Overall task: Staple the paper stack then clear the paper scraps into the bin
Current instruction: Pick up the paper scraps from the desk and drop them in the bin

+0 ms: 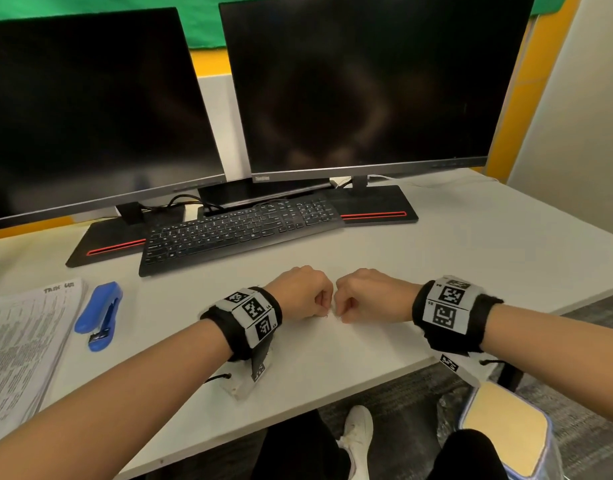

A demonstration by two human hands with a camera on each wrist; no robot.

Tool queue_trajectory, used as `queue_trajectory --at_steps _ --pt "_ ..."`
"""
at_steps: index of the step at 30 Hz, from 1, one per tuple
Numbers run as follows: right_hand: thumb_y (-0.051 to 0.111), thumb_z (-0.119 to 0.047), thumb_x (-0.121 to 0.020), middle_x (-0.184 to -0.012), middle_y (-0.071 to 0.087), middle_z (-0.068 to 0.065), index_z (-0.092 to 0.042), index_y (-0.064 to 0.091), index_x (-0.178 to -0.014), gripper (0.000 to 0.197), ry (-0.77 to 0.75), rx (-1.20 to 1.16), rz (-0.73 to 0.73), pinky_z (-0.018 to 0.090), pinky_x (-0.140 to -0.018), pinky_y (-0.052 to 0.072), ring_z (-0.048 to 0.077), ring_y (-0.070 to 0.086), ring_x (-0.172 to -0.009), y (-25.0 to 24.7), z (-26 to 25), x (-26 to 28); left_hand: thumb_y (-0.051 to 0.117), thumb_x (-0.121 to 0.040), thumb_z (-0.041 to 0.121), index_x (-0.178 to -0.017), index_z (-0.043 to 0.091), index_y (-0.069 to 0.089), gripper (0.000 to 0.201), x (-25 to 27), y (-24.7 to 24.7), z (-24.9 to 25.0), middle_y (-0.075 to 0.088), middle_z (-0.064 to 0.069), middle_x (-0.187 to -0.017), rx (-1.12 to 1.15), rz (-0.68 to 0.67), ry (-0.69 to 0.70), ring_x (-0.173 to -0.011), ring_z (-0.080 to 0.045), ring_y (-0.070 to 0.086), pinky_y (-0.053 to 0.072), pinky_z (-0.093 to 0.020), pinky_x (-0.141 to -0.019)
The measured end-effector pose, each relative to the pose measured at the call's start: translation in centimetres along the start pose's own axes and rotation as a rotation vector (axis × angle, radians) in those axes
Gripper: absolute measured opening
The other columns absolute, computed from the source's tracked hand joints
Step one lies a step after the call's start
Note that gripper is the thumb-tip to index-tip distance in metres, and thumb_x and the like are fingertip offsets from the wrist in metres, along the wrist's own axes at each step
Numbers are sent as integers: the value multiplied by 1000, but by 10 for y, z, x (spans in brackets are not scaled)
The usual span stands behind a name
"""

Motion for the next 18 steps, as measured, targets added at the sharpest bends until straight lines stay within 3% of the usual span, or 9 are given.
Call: queue_trajectory --at_steps 3,5,8,11,15,18 --pt "54 -10 -83 -92 62 2 -11 68 -84 14 5 57 -17 27 -75 42 18 53 -84 3 -1 -3 60 -86 20 -91 17 65 8 -2 3 1 57 6 -82 -29 -41 21 -79 -15 51 39 -25 -70" --pt "49 -9 -85 -92 52 1 -14 60 -83 12 4 89 -34 26 -73 36 18 47 -83 6 -3 -4 55 -88 19 -93 14 61 9 -3 5 3 56 2 -85 -55 -86 44 -80 -17 49 38 -27 -70" --pt "39 -10 -93 -108 54 13 -5 55 -107 22 23 166 -72 26 -74 31 25 47 -89 12 -5 -4 48 -89 16 -85 12 53 8 -3 6 6 57 -11 -87 -84 -134 71 -77 -21 47 36 -27 -68" --pt "33 -12 -97 -114 51 17 -1 49 -119 29 43 212 -101 28 -74 31 24 42 -88 19 -5 -4 46 -89 14 -80 10 47 9 -4 8 7 51 -7 -79 -92 -156 75 -74 -23 46 35 -28 -66" --pt "33 -16 -97 -93 41 9 -4 51 -107 23 97 177 -105 30 -75 35 21 38 -85 20 1 -8 49 -86 15 -81 13 47 6 -4 10 4 42 6 -70 -59 -133 64 -76 -20 45 35 -28 -67" --pt "40 -16 -92 -81 37 0 -11 43 -88 7 158 40 -111 29 -74 35 22 42 -83 11 9 -12 55 -85 18 -82 17 50 6 -2 6 -2 48 7 -77 9 -79 37 -78 -16 45 35 -24 -69"
Point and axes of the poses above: each hand's wrist, its own x-axis away from the middle knuckle, its own y-axis out of the palm, z = x × y, the point moved 8 cm from there along -x, towards the middle knuckle
